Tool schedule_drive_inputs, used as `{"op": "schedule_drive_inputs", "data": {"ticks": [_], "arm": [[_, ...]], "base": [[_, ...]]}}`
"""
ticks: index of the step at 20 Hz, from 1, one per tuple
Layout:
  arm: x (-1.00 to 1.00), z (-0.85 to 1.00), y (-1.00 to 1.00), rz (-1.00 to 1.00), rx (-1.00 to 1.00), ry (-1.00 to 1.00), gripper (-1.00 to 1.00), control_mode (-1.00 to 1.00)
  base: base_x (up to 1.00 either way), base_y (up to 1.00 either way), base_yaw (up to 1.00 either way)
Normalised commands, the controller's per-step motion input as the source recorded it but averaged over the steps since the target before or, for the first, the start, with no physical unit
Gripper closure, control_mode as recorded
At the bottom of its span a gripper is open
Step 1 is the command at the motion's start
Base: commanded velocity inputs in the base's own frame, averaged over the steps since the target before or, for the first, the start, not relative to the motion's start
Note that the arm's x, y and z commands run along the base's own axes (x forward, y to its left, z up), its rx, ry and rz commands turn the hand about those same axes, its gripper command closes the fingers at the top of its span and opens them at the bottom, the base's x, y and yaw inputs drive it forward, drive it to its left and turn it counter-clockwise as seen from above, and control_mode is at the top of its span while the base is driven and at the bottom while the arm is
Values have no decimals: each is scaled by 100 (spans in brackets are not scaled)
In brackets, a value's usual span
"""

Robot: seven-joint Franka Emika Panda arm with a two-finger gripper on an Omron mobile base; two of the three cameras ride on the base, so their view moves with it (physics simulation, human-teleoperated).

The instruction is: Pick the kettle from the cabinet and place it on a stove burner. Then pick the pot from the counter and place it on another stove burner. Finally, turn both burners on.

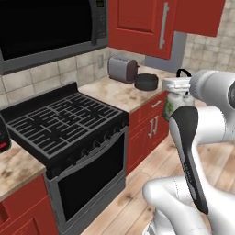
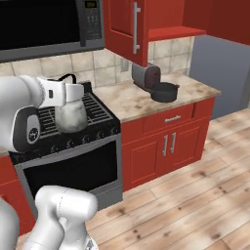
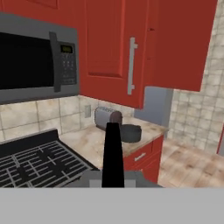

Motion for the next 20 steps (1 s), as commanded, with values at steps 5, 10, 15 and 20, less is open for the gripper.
{"op": "schedule_drive_inputs", "data": {"ticks": [5, 10, 15, 20], "arm": [[0, 0, 0, 0, 0, 0, 100, 100], [0, 0, 0, 0, 0, 0, 100, 100], [0, 0, 0, 0, 0, 0, 100, 100], [0, 0, 0, 0, 0, 0, 100, 100]], "base": [[0, 67, 0], [3, 53, 3], [17, 43, 8], [25, 45, 11]]}}
